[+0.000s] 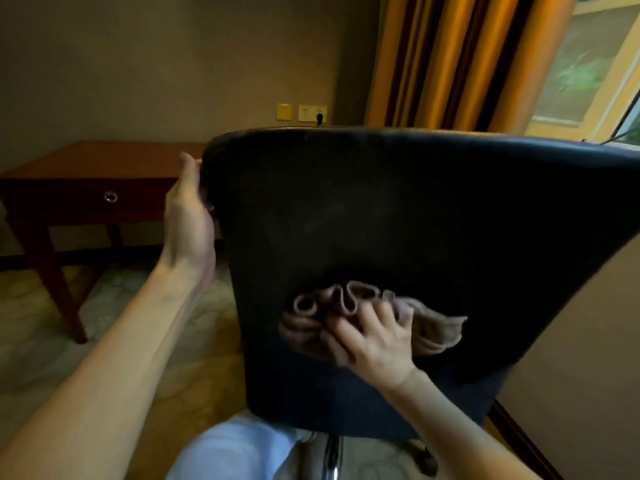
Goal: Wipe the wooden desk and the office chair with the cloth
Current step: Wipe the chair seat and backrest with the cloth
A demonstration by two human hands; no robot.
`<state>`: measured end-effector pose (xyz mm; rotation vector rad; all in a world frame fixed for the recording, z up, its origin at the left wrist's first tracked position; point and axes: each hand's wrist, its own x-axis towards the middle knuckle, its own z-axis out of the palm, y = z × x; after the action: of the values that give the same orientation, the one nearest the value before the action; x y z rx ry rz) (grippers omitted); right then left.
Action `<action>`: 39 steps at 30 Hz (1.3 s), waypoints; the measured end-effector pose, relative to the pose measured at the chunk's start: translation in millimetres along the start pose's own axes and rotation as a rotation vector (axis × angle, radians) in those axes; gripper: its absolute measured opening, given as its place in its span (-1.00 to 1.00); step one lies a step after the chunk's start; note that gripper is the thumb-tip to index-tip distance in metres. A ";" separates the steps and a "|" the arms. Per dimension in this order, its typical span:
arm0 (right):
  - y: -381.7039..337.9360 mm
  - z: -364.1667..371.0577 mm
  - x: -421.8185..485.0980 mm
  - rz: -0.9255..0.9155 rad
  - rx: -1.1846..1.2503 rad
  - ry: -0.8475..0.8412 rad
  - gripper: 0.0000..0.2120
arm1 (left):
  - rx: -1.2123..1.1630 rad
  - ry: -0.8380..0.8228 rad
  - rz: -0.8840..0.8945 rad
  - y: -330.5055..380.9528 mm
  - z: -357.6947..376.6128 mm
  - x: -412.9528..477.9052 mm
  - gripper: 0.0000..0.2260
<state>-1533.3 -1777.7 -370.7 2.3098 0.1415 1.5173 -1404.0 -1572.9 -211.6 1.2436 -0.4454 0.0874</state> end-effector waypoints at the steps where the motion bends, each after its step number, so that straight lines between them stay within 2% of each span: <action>1: -2.2 3.5 -25.6 -0.057 0.017 -0.081 -0.76 | -0.022 -0.008 -0.005 -0.5 2.5 -4.1 -0.53; 4: -0.9 1.0 -72.5 -0.271 0.111 -0.332 -0.78 | -0.050 0.023 -0.003 -2.1 8.8 -15.5 -0.60; 6: 3.1 -10.6 -67.3 -0.263 0.162 -0.387 -0.78 | -0.016 0.028 0.020 -1.6 14.7 -27.8 -0.67; 8: 11.6 -28.1 -36.8 -0.214 0.174 -0.283 -0.78 | -0.014 -0.043 0.016 -5.7 22.2 -38.8 -0.64; 12: 45.2 -91.5 96.4 -0.101 0.076 0.170 -0.79 | -0.027 -0.157 -0.040 -7.1 25.2 -57.1 -0.53; 14: 58.8 -121.2 165.9 -0.079 0.018 0.329 -0.78 | -0.076 -0.181 -0.089 -1.3 27.4 -61.3 -0.44; 17: 62.3 -129.4 220.5 -0.079 0.020 0.415 -0.74 | -0.142 -0.226 -0.169 9.4 29.4 -62.9 -0.38; 21: 45.8 -111.1 218.1 0.116 -0.019 0.517 -0.73 | -0.210 -0.244 -0.209 0.1 21.5 -57.6 -0.28; 23: 32.9 -90.2 181.4 0.097 0.000 0.471 -0.71 | -0.290 -0.205 -0.244 -1.5 20.6 -57.1 -0.28; 26: 9.2 -35.5 68.4 -0.115 0.012 0.162 -0.76 | -0.319 -0.250 -0.251 -10.6 15.6 -50.5 -0.34; 28: -2.6 -5.0 -11.0 -0.188 0.000 -0.017 -0.68 | -0.365 -0.266 -0.279 -19.1 9.2 -49.6 -0.37; 30: -7.4 7.3 -47.7 -0.200 0.043 -0.141 -0.66 | -0.357 -0.263 -0.287 -20.5 8.5 -49.5 -0.36; 33: 1.5 -6.7 -48.0 -0.333 0.105 -0.250 -0.78 | -0.315 -0.253 -0.255 -20.1 19.0 -56.6 -0.43; 35: 9.2 -27.2 -27.8 -0.351 0.174 -0.265 -0.84 | -0.277 -0.243 -0.235 -20.2 22.8 -59.8 -0.50; 36: 13.9 -40.5 -9.6 -0.316 0.175 -0.219 -0.82 | -0.279 -0.247 -0.236 -21.4 22.2 -61.9 -0.52; 39: 21.4 -87.2 74.6 -0.160 0.113 0.120 -0.82 | -0.316 -0.243 -0.333 -21.3 17.3 -70.0 -0.45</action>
<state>-1583.6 -1754.5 -267.9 2.2311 0.4434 1.6025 -1466.2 -1583.8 -252.5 1.0038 -0.4365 -0.4075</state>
